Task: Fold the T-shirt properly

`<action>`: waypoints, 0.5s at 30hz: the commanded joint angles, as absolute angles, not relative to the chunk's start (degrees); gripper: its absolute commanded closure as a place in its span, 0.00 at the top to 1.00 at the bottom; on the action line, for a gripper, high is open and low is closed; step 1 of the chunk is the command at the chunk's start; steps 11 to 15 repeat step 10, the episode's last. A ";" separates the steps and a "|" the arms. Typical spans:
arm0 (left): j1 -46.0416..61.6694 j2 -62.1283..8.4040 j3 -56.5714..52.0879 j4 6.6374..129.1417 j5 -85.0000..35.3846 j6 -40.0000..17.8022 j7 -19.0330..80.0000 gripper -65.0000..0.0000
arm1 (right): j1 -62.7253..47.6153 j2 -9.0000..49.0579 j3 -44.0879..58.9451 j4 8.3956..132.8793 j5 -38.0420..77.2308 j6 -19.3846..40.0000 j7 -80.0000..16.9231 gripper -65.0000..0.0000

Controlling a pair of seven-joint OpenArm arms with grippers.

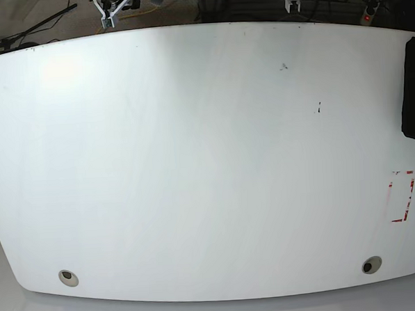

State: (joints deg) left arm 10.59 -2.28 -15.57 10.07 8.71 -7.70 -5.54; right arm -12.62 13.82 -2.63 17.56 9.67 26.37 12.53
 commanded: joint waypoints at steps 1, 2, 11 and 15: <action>9.45 -2.59 -15.52 10.15 9.27 -5.93 -5.93 0.39 | -11.56 14.46 -2.51 17.63 10.07 26.77 11.21 0.26; 9.10 -2.59 -15.52 10.15 9.36 -5.14 -5.85 0.39 | -11.30 14.46 -2.51 17.63 10.07 26.77 10.77 0.26; 8.84 -2.59 -15.52 10.42 9.19 -4.35 -4.35 0.39 | -11.12 14.37 -2.51 17.63 10.07 26.77 10.95 0.26; 8.84 -2.59 -15.52 10.42 9.19 -4.35 -4.35 0.39 | -11.12 14.37 -2.51 17.63 10.07 26.77 10.95 0.26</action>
